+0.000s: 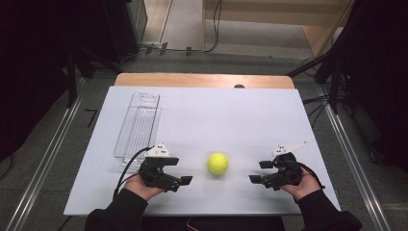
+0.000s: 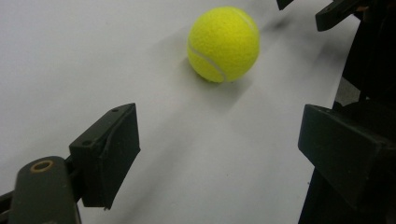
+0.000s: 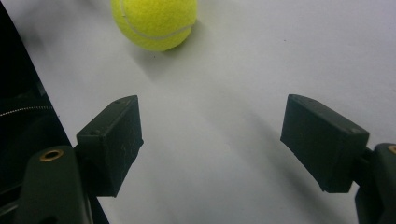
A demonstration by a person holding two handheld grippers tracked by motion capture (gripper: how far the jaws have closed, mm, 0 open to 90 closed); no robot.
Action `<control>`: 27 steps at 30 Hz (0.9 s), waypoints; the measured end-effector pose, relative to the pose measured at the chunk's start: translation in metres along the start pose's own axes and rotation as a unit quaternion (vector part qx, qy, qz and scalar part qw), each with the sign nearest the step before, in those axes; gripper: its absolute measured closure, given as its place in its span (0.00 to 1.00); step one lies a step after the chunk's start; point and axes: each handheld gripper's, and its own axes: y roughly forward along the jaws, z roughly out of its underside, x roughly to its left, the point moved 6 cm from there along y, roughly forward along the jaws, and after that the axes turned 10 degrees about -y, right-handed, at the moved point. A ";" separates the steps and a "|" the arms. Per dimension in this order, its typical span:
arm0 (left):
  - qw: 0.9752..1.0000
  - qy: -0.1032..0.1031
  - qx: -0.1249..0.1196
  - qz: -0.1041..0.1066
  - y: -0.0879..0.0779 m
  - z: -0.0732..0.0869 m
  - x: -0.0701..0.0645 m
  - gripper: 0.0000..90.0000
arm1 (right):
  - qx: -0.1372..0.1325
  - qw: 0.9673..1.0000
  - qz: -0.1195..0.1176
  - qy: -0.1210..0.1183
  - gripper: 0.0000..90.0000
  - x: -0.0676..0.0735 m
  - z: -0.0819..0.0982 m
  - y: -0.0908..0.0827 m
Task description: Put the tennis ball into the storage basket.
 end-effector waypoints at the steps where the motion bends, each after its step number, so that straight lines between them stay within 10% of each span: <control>1: 1.000 -0.002 0.000 -0.006 0.001 -0.001 0.001 0.08 | 0.000 1.000 0.000 0.000 0.21 0.000 0.000 0.000; 27: 1.000 0.010 0.015 -0.010 0.008 -0.020 -0.001 0.00 | 0.000 1.000 0.000 0.002 0.21 0.000 0.000 -0.001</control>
